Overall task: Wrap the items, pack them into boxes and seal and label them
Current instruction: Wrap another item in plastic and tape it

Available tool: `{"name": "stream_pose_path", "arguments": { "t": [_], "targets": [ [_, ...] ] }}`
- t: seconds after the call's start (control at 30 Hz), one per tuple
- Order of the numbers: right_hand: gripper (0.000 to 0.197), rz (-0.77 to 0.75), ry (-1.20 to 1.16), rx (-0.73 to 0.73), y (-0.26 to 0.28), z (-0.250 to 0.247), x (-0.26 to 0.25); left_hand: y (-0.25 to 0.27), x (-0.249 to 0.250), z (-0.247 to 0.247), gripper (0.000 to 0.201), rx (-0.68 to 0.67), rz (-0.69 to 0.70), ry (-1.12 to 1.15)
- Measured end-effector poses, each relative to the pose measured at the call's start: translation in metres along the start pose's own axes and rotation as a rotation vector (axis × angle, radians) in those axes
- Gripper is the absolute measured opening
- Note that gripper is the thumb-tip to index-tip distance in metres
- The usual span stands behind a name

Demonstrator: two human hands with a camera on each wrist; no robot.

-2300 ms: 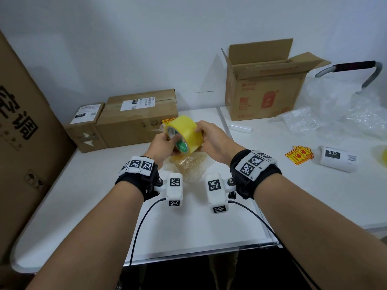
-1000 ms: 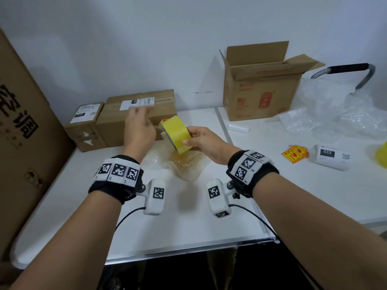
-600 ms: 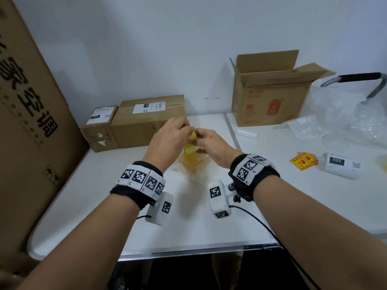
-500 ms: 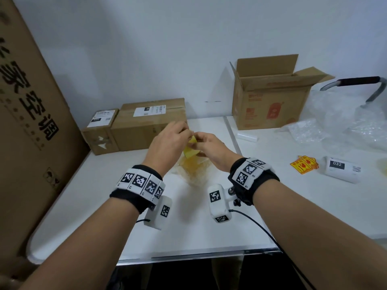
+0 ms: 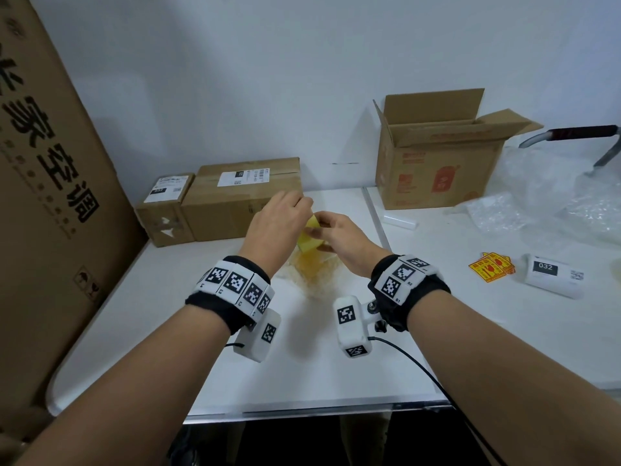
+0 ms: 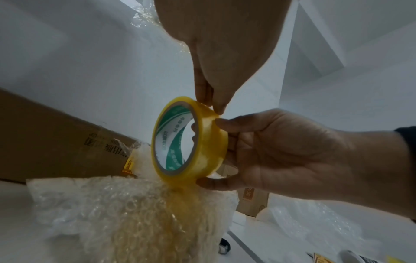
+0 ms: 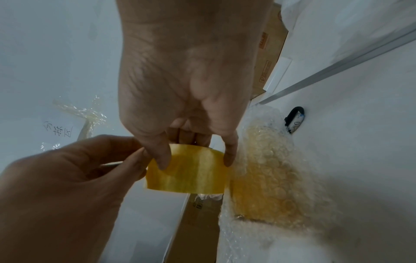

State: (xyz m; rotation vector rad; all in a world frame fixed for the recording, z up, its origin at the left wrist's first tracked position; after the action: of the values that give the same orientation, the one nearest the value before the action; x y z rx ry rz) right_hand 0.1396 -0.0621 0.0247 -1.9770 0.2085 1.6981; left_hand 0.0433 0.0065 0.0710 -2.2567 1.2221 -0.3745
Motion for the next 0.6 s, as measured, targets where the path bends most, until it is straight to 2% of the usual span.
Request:
{"name": "stream_pose_path", "arguments": {
  "t": [0.13,0.2,0.4,0.5,0.6],
  "targets": [
    [0.017,0.006,-0.003,0.003,0.001,0.003,-0.001,0.000,0.002,-0.008,0.016,-0.119,0.004,-0.100],
    [0.018,0.009,0.001,0.002,0.001,0.004,-0.002,0.002,0.006,-0.013,0.020,-0.159,0.012,-0.140],
    [0.025,0.026,0.002,0.006,0.001,0.006,-0.006,0.001,0.024,-0.020,0.027,-0.171,0.031,-0.292],
    [0.017,0.011,-0.014,0.007,0.002,0.005,-0.008,-0.002,0.032,-0.021,0.027,-0.177,0.046,-0.355],
    [0.019,-0.009,-0.015,0.003,0.003,0.004,-0.009,-0.007,0.040,-0.020,0.026,-0.193,0.051,-0.419]
  ]
}}
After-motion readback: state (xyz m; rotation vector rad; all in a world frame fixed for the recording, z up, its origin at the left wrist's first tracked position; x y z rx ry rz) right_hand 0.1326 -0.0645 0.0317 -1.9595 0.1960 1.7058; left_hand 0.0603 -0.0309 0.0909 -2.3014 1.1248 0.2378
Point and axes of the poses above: each hand's wrist, its own y-axis away from the middle knuckle, its own z-axis out of the palm, x = y × z, the point moved 4 cm from there along -y, towards the middle knuckle, and after that the axes turned 15 degrees about -z, right-handed, at the moved point
